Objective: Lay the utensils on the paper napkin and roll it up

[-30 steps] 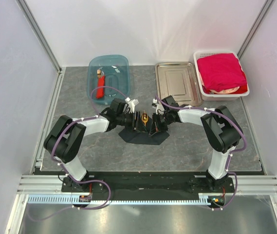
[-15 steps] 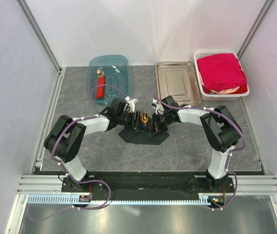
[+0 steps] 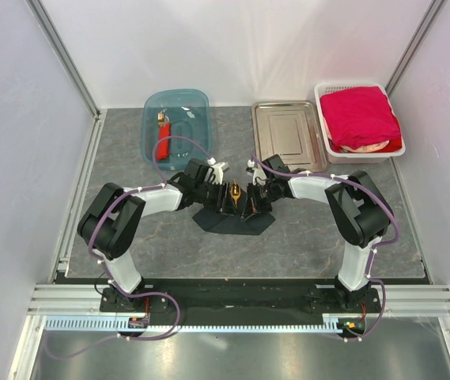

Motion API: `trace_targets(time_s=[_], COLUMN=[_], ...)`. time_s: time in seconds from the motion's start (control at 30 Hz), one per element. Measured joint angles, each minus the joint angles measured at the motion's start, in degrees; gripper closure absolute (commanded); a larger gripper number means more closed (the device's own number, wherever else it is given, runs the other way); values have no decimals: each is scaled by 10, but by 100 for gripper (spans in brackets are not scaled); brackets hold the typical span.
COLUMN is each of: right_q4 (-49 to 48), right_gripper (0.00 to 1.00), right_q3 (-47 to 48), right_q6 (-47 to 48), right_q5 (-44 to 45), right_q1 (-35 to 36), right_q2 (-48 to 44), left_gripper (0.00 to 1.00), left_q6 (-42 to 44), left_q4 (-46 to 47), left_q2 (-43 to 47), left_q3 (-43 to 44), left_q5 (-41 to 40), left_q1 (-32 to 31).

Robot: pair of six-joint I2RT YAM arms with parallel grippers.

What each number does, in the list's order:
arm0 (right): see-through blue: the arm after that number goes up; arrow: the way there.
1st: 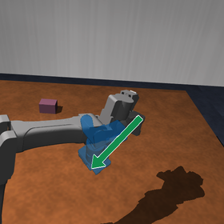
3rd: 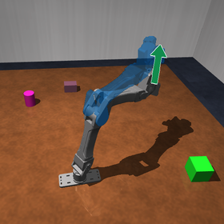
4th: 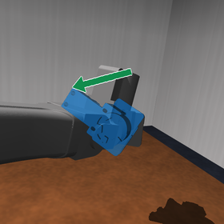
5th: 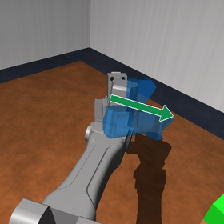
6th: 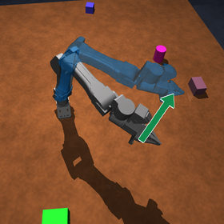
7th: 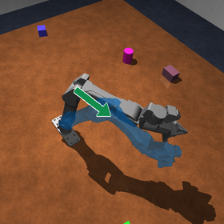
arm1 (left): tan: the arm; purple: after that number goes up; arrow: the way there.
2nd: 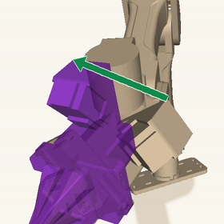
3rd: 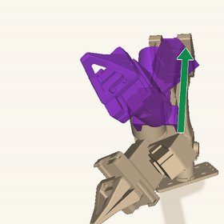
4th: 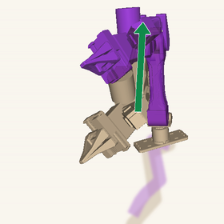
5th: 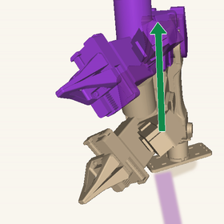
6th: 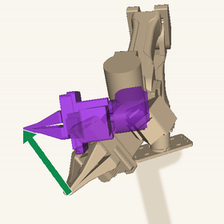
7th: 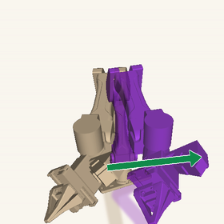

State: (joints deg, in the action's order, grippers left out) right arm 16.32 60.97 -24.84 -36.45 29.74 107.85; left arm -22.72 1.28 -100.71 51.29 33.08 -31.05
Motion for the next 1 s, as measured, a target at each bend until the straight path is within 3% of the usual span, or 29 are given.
trace_targets(time_s=[0.13, 0.27, 0.33, 0.9, 1.0], right_q4=[0, 0, 0, 0, 1], right_gripper=[100, 99, 99, 99, 100], right_q3=[0, 0, 0, -18, -22], right_q6=[0, 0, 0, -6, -4], right_q5=[-2, -2, -3, -14, -12], right_q1=[0, 0, 0, 0, 0], right_q2=[0, 0, 0, -13, -11], left_gripper=[71, 93, 98, 98, 94], left_q6=[2, 5, 6, 7, 7], left_q4=[-4, -5, -5, -9, -9], left_q2=[0, 0, 0, -7, -7], left_q3=[0, 0, 1, 1, 1], left_q5=[0, -1, -5, -46, -46], left_q1=[-3, -3, -3, -3, -3])
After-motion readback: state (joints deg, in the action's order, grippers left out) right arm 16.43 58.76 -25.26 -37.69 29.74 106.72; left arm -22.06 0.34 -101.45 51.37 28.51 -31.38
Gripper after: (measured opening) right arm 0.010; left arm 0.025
